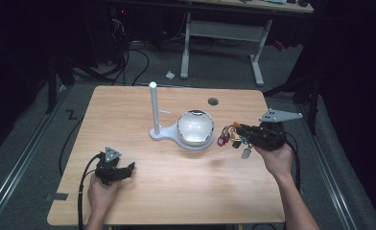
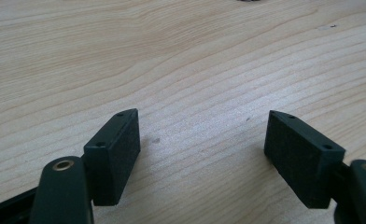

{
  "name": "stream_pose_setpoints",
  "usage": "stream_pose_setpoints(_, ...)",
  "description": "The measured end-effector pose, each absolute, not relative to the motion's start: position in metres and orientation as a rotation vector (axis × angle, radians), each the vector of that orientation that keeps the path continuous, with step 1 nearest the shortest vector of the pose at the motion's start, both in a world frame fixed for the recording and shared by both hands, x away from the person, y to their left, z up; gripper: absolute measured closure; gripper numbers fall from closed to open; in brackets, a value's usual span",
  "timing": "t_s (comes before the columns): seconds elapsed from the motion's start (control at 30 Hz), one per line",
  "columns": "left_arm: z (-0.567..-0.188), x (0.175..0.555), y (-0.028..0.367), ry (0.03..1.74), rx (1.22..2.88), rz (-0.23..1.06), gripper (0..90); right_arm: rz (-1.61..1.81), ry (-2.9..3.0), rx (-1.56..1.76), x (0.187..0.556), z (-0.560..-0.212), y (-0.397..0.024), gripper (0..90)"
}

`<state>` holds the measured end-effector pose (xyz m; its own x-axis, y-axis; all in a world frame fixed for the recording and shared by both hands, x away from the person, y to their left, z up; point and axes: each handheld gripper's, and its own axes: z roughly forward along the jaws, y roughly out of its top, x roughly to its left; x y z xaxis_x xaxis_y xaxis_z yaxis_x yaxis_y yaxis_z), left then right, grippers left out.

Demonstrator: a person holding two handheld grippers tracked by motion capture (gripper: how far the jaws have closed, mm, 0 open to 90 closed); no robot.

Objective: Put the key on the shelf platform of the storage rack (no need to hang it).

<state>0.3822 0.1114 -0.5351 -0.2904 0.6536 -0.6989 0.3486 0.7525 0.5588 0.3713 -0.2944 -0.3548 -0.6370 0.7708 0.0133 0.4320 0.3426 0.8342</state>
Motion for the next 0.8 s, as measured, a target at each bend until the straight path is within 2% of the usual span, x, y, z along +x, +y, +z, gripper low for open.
stream_pose_setpoints(0.8, -0.536, 0.382, 0.112, 1.892, 0.783, 0.369, 27.0, 1.302, 2.308, 0.91, 0.39, -0.331, -0.237, 81.4)
